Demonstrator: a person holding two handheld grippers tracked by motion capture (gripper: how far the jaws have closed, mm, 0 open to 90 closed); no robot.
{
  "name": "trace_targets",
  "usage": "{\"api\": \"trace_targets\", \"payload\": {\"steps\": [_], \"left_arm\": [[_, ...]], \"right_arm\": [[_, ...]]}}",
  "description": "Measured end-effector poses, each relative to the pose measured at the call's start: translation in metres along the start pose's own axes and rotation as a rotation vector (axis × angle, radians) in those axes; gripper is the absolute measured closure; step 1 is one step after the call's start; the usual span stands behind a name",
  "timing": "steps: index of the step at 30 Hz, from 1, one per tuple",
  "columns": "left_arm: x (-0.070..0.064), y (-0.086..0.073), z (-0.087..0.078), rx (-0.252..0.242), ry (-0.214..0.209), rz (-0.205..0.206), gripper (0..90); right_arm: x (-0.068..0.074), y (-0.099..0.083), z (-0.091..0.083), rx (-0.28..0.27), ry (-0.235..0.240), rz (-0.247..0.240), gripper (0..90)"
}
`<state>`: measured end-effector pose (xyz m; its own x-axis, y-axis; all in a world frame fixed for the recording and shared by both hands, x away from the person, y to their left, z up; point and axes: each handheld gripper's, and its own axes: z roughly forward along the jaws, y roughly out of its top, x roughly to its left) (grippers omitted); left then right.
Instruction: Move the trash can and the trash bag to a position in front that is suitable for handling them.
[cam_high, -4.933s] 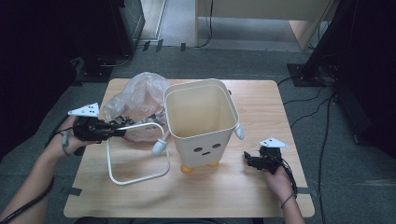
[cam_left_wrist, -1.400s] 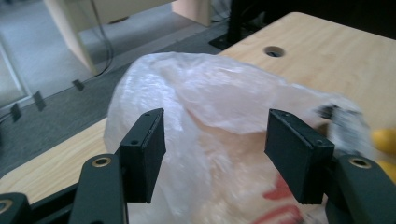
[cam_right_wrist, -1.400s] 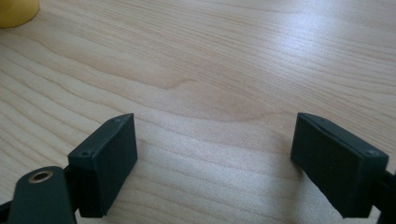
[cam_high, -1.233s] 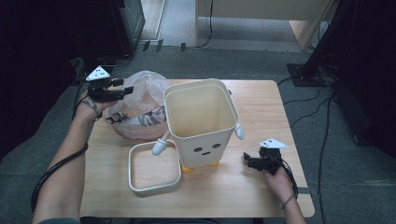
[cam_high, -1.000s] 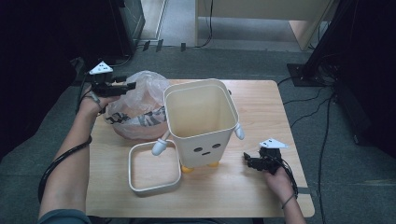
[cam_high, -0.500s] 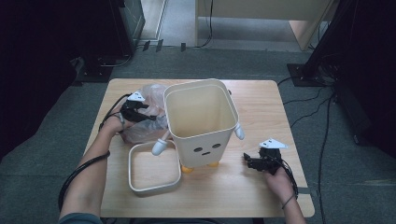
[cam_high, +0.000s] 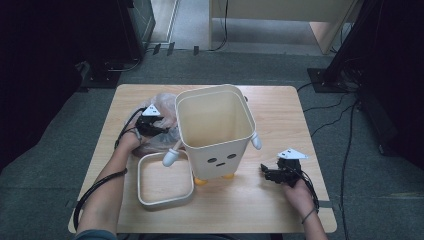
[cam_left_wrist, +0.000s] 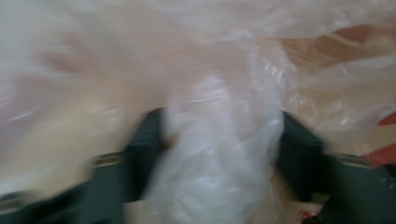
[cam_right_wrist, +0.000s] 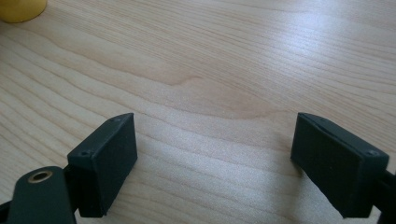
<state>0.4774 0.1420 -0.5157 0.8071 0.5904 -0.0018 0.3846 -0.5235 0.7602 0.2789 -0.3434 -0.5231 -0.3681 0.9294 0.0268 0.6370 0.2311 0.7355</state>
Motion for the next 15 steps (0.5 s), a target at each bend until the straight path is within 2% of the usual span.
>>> {"api": "trace_targets", "payload": {"steps": [3,4,5,7,10,14,15], "left_arm": [[-0.005,-0.001,-0.001,-0.005,-0.006,0.040,68.0],[-0.006,-0.001,-0.003,0.000,0.019,0.042,77.1],[-0.006,-0.002,-0.004,-0.005,0.027,0.020,84.0],[-0.004,-0.005,-0.006,-0.008,0.024,-0.042,87.9],[-0.001,-0.006,-0.012,-0.006,0.010,-0.081,89.0],[0.008,-0.001,-0.030,-0.081,-0.017,-0.163,89.4],[0.011,0.003,-0.035,-0.085,-0.015,-0.177,89.5]], "right_arm": [[0.000,0.000,0.000,0.000,0.000,-0.001,14.3],[0.000,0.000,0.000,0.000,0.000,-0.001,14.4],[0.000,0.000,0.000,0.000,0.001,-0.002,14.3],[0.000,0.000,0.000,0.000,0.002,-0.002,14.3],[0.000,0.000,0.000,0.000,0.003,-0.002,14.4],[0.000,0.000,0.000,0.000,0.003,-0.002,14.3],[0.000,0.000,0.000,0.000,0.003,-0.002,14.3]]}}
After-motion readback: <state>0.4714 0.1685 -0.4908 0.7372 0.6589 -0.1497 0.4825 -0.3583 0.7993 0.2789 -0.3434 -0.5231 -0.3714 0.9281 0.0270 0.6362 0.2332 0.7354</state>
